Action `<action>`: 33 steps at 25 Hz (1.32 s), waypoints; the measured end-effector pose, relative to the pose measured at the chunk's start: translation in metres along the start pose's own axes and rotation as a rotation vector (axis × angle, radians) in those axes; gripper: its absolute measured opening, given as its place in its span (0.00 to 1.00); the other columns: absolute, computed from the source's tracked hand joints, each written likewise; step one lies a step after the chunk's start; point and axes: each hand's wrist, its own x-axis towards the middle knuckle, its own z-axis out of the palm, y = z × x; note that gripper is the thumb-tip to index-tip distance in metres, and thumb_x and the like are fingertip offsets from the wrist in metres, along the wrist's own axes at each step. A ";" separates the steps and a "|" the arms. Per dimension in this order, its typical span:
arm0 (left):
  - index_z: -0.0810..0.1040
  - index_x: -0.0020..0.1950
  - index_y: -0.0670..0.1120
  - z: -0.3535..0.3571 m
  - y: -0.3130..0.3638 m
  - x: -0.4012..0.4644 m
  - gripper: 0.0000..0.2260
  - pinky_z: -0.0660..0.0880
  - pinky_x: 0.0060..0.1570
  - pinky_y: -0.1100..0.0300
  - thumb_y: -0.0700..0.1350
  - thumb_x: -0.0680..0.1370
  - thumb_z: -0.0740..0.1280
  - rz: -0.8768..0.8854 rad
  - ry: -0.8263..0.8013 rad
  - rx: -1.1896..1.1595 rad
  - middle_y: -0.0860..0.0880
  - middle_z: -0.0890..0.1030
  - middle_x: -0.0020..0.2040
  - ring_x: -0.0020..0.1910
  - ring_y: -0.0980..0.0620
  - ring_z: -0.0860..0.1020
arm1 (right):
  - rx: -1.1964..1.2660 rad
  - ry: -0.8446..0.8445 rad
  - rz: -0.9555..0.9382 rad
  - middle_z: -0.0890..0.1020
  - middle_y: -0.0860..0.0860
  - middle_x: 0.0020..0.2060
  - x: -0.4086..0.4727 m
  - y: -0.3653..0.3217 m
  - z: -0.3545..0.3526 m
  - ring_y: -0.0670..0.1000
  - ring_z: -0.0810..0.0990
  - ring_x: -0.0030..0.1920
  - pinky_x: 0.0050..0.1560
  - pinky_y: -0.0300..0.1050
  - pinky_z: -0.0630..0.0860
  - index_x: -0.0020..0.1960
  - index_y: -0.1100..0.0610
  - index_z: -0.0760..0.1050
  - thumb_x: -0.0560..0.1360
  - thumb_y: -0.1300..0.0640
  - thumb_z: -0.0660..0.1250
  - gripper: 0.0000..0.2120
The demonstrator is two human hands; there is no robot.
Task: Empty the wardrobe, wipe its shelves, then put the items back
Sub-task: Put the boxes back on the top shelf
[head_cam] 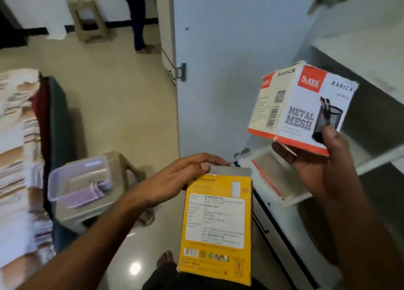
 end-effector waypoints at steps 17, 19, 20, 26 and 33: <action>0.79 0.61 0.59 0.014 0.137 0.291 0.20 0.81 0.48 0.61 0.43 0.74 0.76 0.563 0.017 -0.074 0.55 0.83 0.56 0.52 0.55 0.83 | -0.263 0.783 -0.350 0.84 0.49 0.58 0.075 -0.145 -0.146 0.53 0.81 0.61 0.67 0.61 0.72 0.74 0.48 0.65 0.74 0.44 0.70 0.32; 0.78 0.65 0.58 0.027 0.157 0.328 0.19 0.82 0.51 0.53 0.47 0.75 0.72 0.650 0.036 0.024 0.55 0.83 0.57 0.56 0.53 0.83 | -0.324 0.884 -0.357 0.85 0.45 0.54 0.099 -0.165 -0.158 0.49 0.82 0.59 0.69 0.60 0.71 0.74 0.46 0.63 0.69 0.40 0.70 0.37; 0.78 0.65 0.58 0.033 0.166 0.349 0.18 0.81 0.53 0.49 0.48 0.75 0.72 0.696 0.062 0.074 0.54 0.83 0.58 0.58 0.51 0.82 | -0.355 0.925 -0.363 0.85 0.45 0.55 0.113 -0.175 -0.167 0.49 0.81 0.59 0.69 0.59 0.71 0.75 0.45 0.62 0.67 0.38 0.71 0.40; 0.77 0.68 0.57 0.081 0.214 0.461 0.19 0.79 0.52 0.49 0.53 0.77 0.68 0.879 0.342 0.488 0.52 0.78 0.63 0.57 0.55 0.78 | -0.491 0.931 -0.278 0.78 0.51 0.62 0.196 -0.221 -0.260 0.43 0.79 0.50 0.43 0.40 0.73 0.78 0.45 0.54 0.72 0.48 0.76 0.43; 0.72 0.73 0.56 0.142 0.256 0.568 0.22 0.78 0.50 0.51 0.54 0.79 0.68 0.710 0.480 0.825 0.50 0.67 0.74 0.56 0.46 0.80 | -0.658 0.919 -0.158 0.75 0.56 0.66 0.277 -0.249 -0.365 0.58 0.77 0.62 0.58 0.61 0.80 0.79 0.48 0.50 0.64 0.54 0.83 0.56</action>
